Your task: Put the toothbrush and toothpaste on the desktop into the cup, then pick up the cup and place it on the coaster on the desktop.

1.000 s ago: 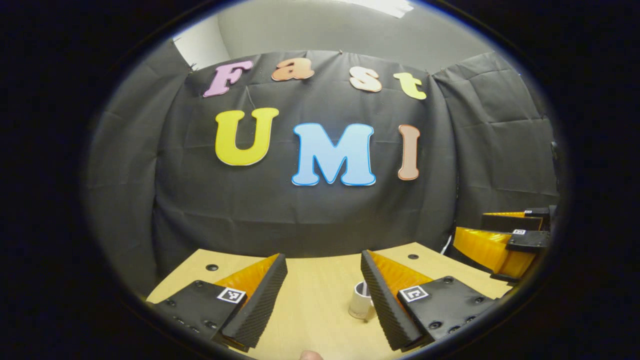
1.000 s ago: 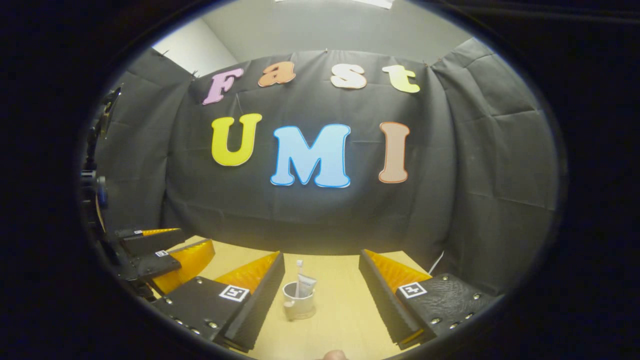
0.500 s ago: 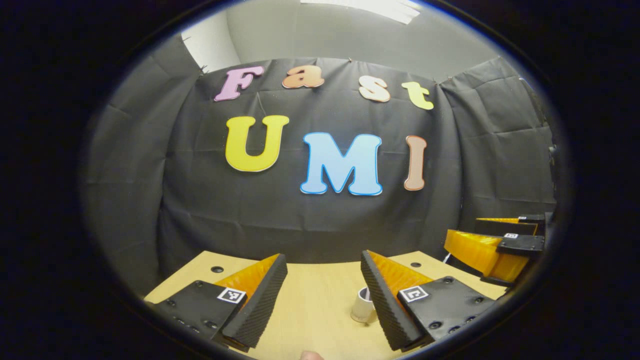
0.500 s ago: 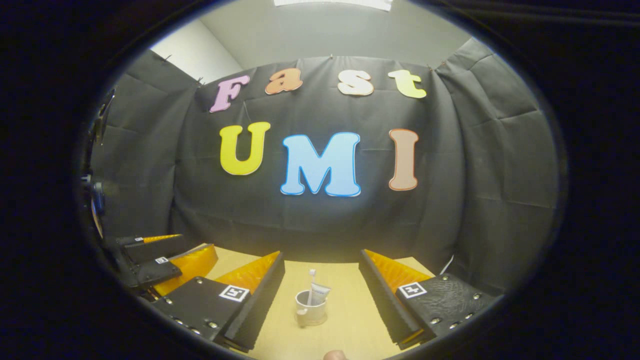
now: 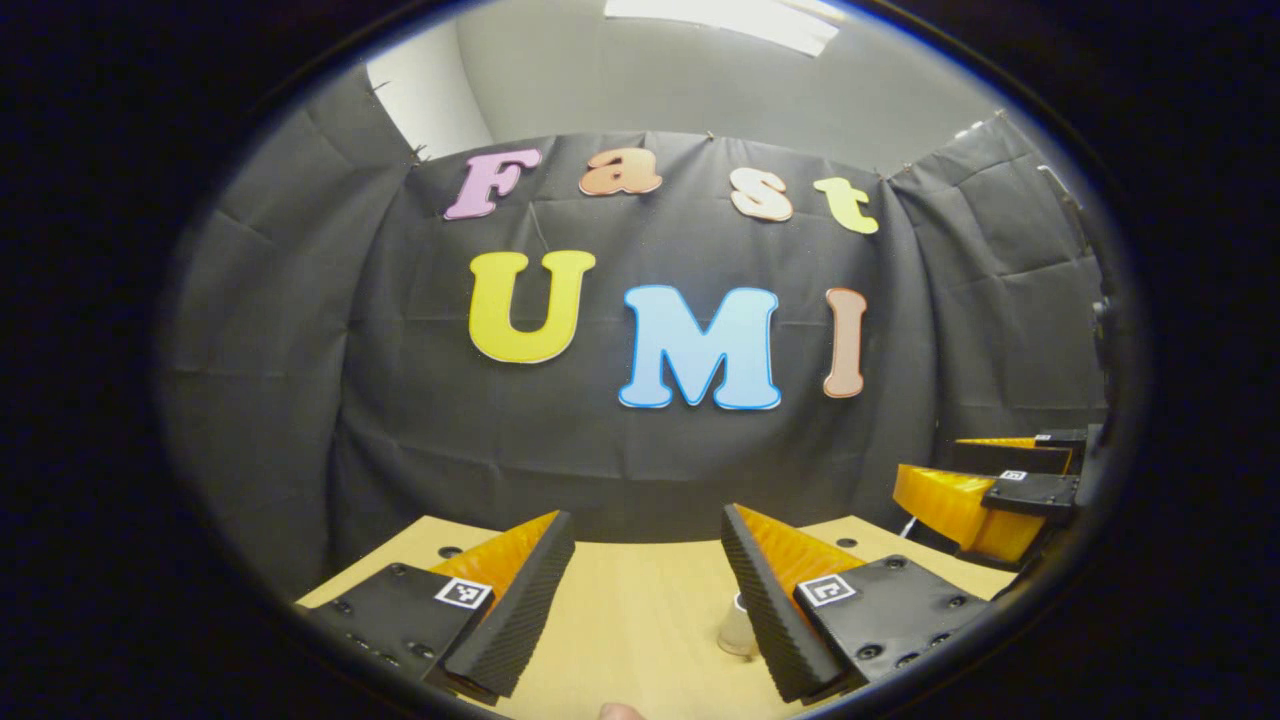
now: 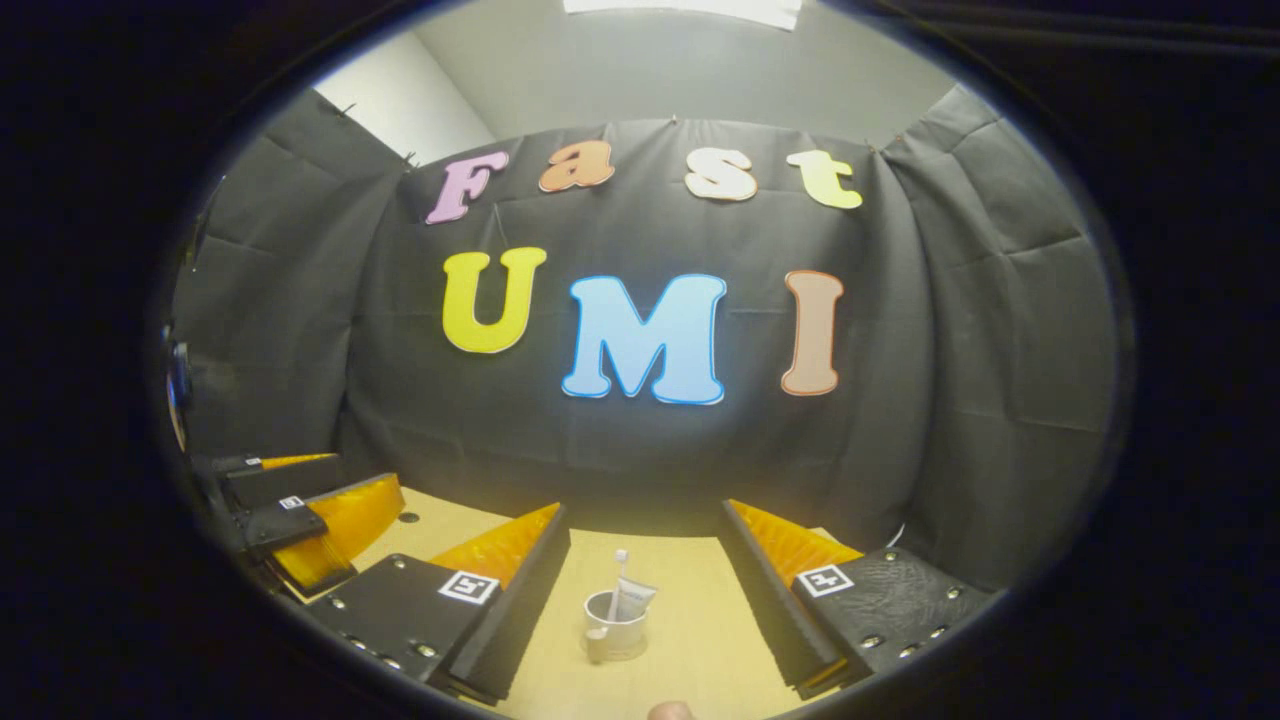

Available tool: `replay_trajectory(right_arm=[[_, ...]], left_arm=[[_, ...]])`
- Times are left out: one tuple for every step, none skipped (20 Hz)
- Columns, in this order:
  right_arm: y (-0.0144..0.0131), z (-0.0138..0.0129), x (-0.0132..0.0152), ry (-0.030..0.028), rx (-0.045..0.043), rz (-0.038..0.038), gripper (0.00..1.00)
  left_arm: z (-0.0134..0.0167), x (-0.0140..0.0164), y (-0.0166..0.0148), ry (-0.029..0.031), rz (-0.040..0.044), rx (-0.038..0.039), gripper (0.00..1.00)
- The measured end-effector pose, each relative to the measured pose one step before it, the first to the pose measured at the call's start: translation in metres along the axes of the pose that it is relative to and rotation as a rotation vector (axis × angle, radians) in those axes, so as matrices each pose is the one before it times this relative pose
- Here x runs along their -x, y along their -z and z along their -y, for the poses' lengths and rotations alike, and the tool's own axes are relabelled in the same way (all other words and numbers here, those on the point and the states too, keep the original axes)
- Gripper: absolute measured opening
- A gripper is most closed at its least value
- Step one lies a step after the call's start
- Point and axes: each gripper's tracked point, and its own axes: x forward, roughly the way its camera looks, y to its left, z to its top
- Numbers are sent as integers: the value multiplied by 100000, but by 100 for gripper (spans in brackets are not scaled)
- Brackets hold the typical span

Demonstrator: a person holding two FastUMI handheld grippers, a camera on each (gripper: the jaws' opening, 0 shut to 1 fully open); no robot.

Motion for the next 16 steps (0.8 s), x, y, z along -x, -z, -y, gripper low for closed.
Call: replay_trajectory(right_arm=[[-156,-339,46,-896,-627,94,93],[-136,-231,19,-681,-426,422,93],[-291,-127,37,-489,-5,1014,93],[-93,-53,46,-137,350,676,93],[108,-51,13,-499,182,283,93],[53,-126,35,-555,59,-343,93],[114,-27,23,-456,69,-354,93],[-122,7,21,-117,72,242,93],[-127,66,-51,-67,127,382,93],[-100,100,4,56,-16,370,93],[-112,-54,-34,-201,-184,197,93],[41,0,-63,-172,-243,-202,97],[-48,-71,-41,-195,-268,115,93],[-57,-7,30,46,-8,68,93],[-45,98,14,292,286,180,93],[-47,67,-53,178,351,70,93]], left_arm=[[-307,133,-84,-804,79,126,95],[-234,179,-73,-725,-117,-59,95],[-221,108,-76,-560,263,-32,95],[-6,52,-121,-362,173,-166,99],[41,138,-113,-286,424,-124,99],[-46,79,3,-185,175,-78,99],[-44,210,-34,-344,321,-33,99],[56,200,-65,-40,311,-98,99],[50,110,-186,-303,466,-124,99],[96,-187,-199,-71,272,67,99],[88,-66,-141,49,124,296,99],[-31,55,51,-41,95,493,99],[11,97,81,77,39,503,99],[7,-84,-49,-89,-41,249,99],[25,-38,-51,146,87,-62,99],[35,-77,-91,160,284,-211,99]])
